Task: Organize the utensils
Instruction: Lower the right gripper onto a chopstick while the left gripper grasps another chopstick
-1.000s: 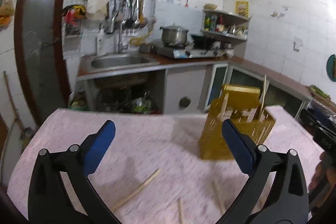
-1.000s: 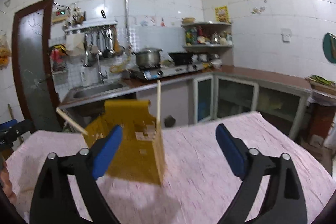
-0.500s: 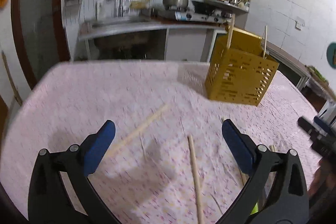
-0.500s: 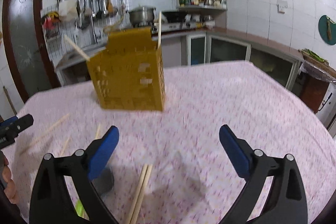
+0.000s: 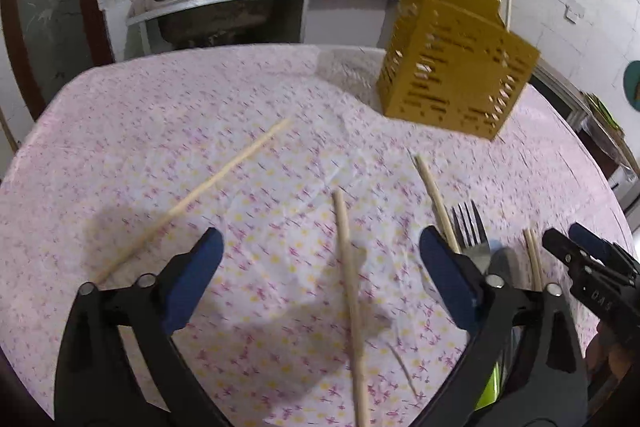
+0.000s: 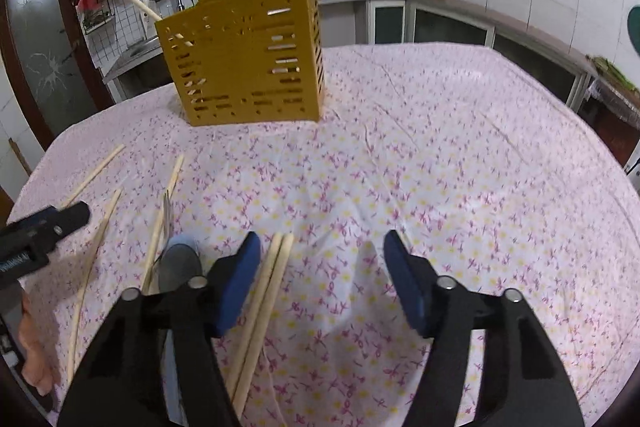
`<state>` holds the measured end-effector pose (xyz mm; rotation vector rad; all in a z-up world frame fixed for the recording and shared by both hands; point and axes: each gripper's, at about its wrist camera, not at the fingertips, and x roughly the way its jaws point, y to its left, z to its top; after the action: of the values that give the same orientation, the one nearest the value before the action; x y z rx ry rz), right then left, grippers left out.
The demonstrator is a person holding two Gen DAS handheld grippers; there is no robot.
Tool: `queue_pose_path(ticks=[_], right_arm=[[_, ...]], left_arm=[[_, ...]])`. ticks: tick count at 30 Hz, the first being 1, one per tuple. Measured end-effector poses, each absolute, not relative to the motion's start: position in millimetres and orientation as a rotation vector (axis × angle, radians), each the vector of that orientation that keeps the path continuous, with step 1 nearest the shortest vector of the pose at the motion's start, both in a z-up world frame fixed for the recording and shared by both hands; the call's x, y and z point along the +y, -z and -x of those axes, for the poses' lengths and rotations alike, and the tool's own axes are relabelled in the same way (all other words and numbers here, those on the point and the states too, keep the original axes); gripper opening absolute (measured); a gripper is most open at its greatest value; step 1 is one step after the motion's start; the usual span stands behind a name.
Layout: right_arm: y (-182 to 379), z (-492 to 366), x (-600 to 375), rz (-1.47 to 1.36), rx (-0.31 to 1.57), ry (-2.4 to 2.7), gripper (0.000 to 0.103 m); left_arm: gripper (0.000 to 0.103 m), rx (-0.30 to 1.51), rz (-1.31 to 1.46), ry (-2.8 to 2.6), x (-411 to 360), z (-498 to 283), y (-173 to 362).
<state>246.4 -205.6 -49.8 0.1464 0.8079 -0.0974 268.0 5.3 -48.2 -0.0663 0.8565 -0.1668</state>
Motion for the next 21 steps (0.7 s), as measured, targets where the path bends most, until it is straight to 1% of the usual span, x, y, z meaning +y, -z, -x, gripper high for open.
queue_pose_path(ticks=[1,2,4,5,7,9,10,12,14,16,21], right_arm=[[52,-247,-206,-0.149,0.821,0.091,0.05],[53,-248,-205,-0.152,0.832,0.084,0.047],[57,-250,-204,-0.164,0.854,0.064,0.04],[58,-250,-203,-0.166,0.861,0.058,0.038],[57,-250,-200,-0.15,0.864,0.057,0.03],[58,-250,-197,-0.148,0.872,0.044,0.027],[59,-251,-194,-0.144,0.881,0.034,0.026],[61,-252,-191,-0.142,0.896,0.025,0.026],[62,-252,-187,-0.118,0.9,0.032,0.025],[62,-251,-186,-0.121,0.91,0.032,0.026],[62,-246,-174,-0.066,0.933,0.041,0.025]], left_arm=[[0.087,0.872,0.064,0.173,3,-269,52],[0.085,0.886,0.06,0.175,0,-270,55],[0.075,0.912,0.057,0.18,-2,-273,60],[0.072,0.92,0.059,0.184,-3,-274,62],[0.069,0.928,0.063,0.185,-4,-276,64],[0.065,0.927,0.064,0.182,-5,-277,64],[0.061,0.928,0.063,0.183,-6,-278,64],[0.056,0.933,0.058,0.183,-6,-280,66],[0.054,0.935,0.056,0.182,-7,-281,65],[0.046,0.942,0.056,0.184,-5,-281,64],[0.036,0.973,0.056,0.208,-2,-281,61]])
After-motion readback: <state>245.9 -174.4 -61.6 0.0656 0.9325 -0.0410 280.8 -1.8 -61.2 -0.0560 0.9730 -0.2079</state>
